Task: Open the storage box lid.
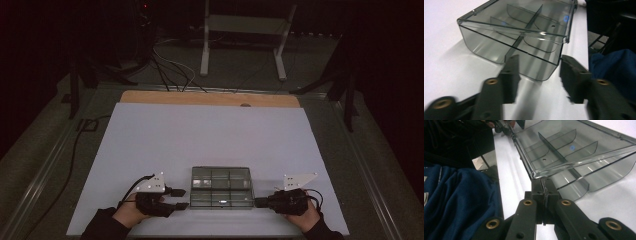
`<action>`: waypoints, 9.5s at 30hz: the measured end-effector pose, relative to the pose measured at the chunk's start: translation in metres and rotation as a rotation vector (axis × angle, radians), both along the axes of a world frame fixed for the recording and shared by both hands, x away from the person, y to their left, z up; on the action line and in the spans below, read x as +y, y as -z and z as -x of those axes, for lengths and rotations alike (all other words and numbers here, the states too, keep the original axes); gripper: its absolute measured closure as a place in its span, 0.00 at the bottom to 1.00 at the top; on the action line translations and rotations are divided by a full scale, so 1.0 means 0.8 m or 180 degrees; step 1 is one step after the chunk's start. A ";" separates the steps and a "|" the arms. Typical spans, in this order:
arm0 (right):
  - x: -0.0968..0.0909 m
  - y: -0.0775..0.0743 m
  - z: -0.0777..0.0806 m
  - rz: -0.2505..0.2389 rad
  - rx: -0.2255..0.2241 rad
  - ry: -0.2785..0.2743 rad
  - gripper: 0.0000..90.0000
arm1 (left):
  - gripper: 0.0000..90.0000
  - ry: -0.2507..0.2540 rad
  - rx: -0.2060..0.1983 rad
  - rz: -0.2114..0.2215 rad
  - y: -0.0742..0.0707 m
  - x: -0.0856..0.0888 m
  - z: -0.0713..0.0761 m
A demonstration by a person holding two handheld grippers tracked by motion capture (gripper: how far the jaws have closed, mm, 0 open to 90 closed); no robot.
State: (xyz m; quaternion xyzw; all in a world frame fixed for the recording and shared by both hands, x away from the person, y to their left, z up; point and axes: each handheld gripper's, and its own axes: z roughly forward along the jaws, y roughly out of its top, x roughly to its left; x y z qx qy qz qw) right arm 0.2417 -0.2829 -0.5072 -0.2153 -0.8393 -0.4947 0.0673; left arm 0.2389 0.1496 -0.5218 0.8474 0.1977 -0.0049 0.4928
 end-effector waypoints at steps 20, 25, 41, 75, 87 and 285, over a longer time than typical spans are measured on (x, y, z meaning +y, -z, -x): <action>0.001 -0.008 0.000 -0.0115 -0.0049 0.0085 1.00 | 0.19 -0.0266 -0.0196 -0.0093 -0.005 -0.012 0.004; -0.001 -0.010 0.000 -0.0145 -0.0033 0.0110 1.00 | 0.19 -0.0332 -0.0448 -0.0053 -0.011 -0.013 0.006; -0.001 -0.012 -0.002 -0.0192 0.0012 0.0147 1.00 | 0.49 -0.0158 -0.1606 -0.0067 0.000 -0.013 0.001; -0.004 -0.010 -0.009 0.0128 -0.0289 0.0707 0.68 | 0.75 -0.0114 -0.1817 0.0193 -0.008 -0.025 -0.016; 0.015 -0.018 -0.021 0.0222 -0.0839 0.0802 0.67 | 0.77 -0.0184 -0.1784 0.0310 -0.012 -0.028 -0.022; 0.088 -0.033 -0.119 0.0067 0.0275 0.1964 0.11 | 0.10 -0.1396 0.0456 0.0323 -0.039 -0.052 -0.138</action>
